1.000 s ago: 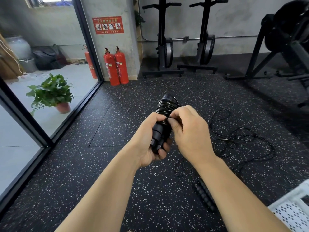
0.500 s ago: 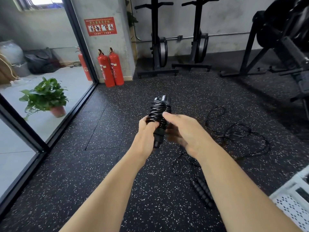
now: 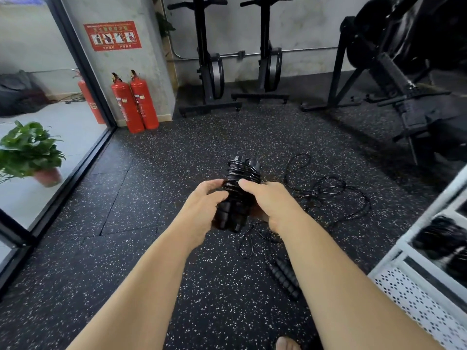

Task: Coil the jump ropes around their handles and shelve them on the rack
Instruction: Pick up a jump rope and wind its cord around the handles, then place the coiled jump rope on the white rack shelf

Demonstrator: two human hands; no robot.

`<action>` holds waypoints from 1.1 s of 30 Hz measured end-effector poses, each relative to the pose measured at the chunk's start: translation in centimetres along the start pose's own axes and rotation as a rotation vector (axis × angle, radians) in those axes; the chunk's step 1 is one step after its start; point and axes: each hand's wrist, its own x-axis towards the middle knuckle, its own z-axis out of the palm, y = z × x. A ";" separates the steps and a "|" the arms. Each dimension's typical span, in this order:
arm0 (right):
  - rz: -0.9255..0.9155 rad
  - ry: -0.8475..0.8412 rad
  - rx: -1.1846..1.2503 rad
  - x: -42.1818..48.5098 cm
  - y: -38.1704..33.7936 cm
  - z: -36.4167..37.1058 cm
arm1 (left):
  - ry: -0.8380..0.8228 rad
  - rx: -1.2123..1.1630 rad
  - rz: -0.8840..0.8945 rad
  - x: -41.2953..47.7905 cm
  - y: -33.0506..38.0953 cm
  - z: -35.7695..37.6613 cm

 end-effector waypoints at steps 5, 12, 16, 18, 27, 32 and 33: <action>0.033 0.088 0.023 -0.2 1.2 -1.2 | -0.021 0.025 -0.025 0.2 -0.4 1.8; -0.029 0.231 0.068 -4.8 0.8 -3.5 | -0.115 0.051 0.042 -2.7 0.2 4.6; -0.074 0.292 0.058 -8.2 0.2 -6.2 | -0.173 0.068 0.107 -5.4 0.9 6.9; -0.085 0.326 0.078 -10.0 0.0 -7.6 | -0.193 0.072 0.131 -6.7 1.3 8.2; -0.056 0.430 0.134 -14.4 2.3 -12.6 | -0.260 0.168 0.076 -11.5 1.3 14.2; -0.073 0.427 0.146 -14.9 3.2 -14.9 | -0.272 0.226 0.061 -13.0 1.5 15.8; -0.074 0.416 0.150 -15.0 3.2 -15.1 | -0.276 0.223 0.047 -13.0 1.4 15.9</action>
